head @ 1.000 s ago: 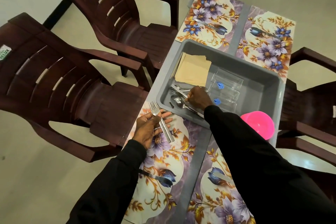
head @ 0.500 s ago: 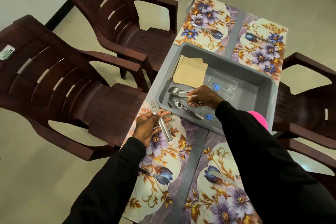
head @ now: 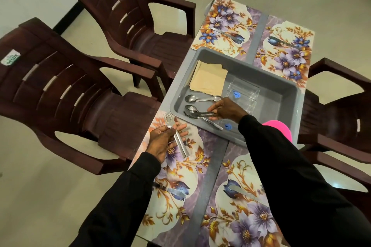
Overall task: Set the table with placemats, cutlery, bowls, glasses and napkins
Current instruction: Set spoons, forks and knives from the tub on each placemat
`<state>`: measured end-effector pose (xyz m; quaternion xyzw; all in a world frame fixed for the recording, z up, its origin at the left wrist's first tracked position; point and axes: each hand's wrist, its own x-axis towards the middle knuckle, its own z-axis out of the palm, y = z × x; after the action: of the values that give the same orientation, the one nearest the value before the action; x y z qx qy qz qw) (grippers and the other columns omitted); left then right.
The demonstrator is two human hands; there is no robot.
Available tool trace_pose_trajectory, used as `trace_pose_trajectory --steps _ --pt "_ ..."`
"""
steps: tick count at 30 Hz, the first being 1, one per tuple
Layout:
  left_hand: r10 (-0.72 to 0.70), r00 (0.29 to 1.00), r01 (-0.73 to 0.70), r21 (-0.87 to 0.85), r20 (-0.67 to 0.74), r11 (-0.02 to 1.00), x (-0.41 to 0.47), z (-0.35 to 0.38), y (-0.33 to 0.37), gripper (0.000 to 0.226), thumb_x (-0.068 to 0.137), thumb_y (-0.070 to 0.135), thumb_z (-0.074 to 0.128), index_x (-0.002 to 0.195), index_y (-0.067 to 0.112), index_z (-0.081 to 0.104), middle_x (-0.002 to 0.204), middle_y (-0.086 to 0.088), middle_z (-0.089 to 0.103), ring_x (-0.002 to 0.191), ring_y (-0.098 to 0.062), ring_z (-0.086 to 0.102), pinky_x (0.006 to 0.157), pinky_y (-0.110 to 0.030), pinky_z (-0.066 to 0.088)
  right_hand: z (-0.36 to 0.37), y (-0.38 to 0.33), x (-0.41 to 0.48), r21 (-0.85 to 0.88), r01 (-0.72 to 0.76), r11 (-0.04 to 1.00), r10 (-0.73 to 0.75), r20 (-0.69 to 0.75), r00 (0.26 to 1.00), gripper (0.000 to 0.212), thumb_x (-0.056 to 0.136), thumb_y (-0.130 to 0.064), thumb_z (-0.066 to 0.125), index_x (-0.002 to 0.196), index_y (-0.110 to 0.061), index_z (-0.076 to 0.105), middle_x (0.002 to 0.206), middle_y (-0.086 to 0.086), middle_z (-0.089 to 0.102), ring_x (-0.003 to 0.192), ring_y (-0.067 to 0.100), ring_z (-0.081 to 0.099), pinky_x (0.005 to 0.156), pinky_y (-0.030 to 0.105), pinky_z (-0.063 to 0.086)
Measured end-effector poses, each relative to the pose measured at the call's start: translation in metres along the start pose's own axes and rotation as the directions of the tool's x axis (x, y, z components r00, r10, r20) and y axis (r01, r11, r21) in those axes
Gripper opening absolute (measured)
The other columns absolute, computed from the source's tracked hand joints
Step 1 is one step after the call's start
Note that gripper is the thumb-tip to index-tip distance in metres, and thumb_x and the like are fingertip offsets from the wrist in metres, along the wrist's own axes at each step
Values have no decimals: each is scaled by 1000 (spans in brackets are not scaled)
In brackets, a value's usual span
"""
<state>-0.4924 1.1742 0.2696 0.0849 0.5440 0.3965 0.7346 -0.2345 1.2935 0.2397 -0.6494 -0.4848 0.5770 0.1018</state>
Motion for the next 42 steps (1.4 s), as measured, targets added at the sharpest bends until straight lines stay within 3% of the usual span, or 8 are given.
trace_pose_trajectory --steps 5,16,21,25,29,34,37,42 --pt "-6 1000 7 -16 7 1000 -4 1 -3 23 104 -1 49 118 -3 67 109 -20 76 87 -27 78 67 -35 64 -4 2 -7 102 24 994 -17 -69 998 15 91 12 62 104 15 67 102 26 72 77 20 76 63 21 59" --pt "-11 999 13 -49 44 999 -7 -3 -5 30 105 1 51 132 -5 59 118 -21 74 96 -31 77 69 -36 64 1 3 -21 177 212 961 -148 -318 936 11 89 12 66 98 10 72 99 24 74 86 29 75 71 28 63" --pt "8 999 -5 -76 47 997 -5 -2 -3 27 104 0 50 127 -7 62 113 -21 75 96 -31 77 79 -41 65 -7 -10 -35 220 299 928 -199 -384 901 12 87 11 69 98 9 74 95 23 75 88 32 76 79 38 63" --pt "24 997 -12 -152 73 988 -1 7 1 32 104 3 52 134 -9 56 125 -23 70 114 -36 70 97 -47 57 -6 -25 -68 373 361 855 -219 -370 903 17 88 7 70 105 12 71 99 24 74 89 32 76 80 34 63" --pt "49 995 -25 -275 82 961 0 27 7 24 102 5 56 124 -3 61 126 -21 70 114 -33 71 98 -47 56 17 -26 -101 500 359 788 -197 -348 916 20 88 6 70 107 12 69 101 21 75 91 34 75 81 33 62" --pt "70 997 -73 -356 -22 932 -1 44 6 38 96 8 66 131 -6 61 123 -26 70 108 -31 73 78 -38 64 50 -15 -124 542 340 768 -113 -408 906 17 86 3 74 103 6 73 97 17 77 93 34 75 84 39 62" --pt "71 994 -93 -330 -78 939 -4 50 3 32 94 5 67 125 -3 66 107 -19 76 91 -23 78 68 -33 63 64 -7 -140 543 343 767 -98 -428 898 19 86 2 74 105 5 73 97 15 77 90 32 76 80 37 63" --pt "79 995 -95 -295 -67 951 -12 50 -2 35 92 6 71 124 -5 66 114 -23 74 93 -26 77 71 -37 64 50 1 -164 462 413 785 -138 -519 843 18 87 0 74 105 3 74 94 14 78 89 29 76 78 34 63"
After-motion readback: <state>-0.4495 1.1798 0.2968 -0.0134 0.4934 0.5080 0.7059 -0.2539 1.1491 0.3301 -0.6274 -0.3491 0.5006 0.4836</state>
